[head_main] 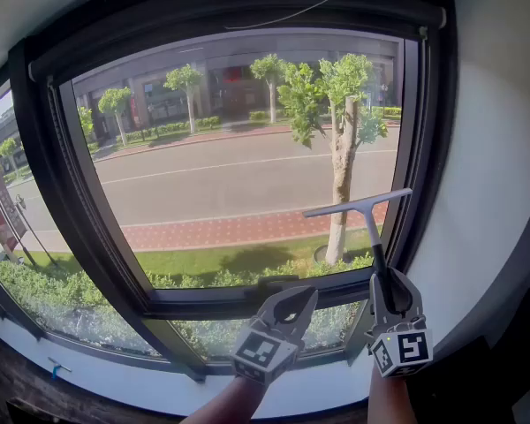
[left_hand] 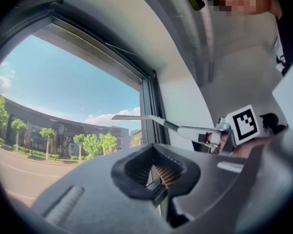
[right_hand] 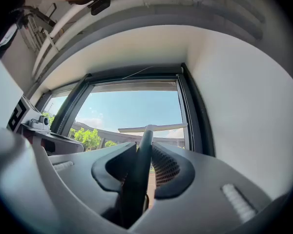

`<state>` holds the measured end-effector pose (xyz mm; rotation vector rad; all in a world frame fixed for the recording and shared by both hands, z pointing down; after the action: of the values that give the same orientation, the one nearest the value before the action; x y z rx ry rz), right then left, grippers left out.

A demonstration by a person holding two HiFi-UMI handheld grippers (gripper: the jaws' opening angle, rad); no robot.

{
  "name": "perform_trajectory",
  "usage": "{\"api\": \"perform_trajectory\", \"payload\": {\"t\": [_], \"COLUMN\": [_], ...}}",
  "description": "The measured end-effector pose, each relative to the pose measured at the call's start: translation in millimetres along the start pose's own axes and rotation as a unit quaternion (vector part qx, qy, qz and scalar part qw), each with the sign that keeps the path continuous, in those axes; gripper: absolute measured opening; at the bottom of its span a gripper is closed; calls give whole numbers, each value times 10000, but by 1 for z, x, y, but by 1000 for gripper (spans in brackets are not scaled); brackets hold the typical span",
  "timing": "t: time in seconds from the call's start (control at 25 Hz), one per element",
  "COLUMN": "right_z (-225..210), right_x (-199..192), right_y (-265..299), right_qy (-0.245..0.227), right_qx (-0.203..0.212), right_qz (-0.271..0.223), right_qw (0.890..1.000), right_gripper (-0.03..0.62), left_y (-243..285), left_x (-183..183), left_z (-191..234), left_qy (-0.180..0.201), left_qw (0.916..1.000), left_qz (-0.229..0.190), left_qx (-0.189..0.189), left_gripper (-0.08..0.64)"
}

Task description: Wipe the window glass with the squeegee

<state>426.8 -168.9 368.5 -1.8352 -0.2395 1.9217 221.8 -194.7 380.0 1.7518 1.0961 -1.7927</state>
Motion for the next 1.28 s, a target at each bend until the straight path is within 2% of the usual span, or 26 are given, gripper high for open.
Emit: {"api": "perform_trajectory", "payload": {"t": [0.36,0.84,1.28], "right_z": [-2,2,-24], "right_x": [2,-2,36], "right_y": [7,12,74], "right_qy": [12,192,242], "right_qx": [139,77,-29], "right_qz": [-65,-200,-674], "right_qw": [9999,9996,9974], "right_gripper": [101,101,101], "left_y": [13,15,33], "left_x": [1,-2,11], "left_z": [1,5,20], "left_qy": [66,114,-25], "left_qw": [10000,9997,9999], "left_qz": [-29,-2,-47], "left_qx": [-50,-207,-156], "left_gripper": [3,3,3]}}
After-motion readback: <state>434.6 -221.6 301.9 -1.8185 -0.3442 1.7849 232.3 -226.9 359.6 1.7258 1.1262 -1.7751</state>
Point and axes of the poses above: the fingertips, and each gripper's own axes: y forward along the fingers, z to its left, x out of its top, the point moved 8 cm from there along -y, backward along the fingers, and after that the axes turned 6 degrees about -z, right-handed, at the moved point
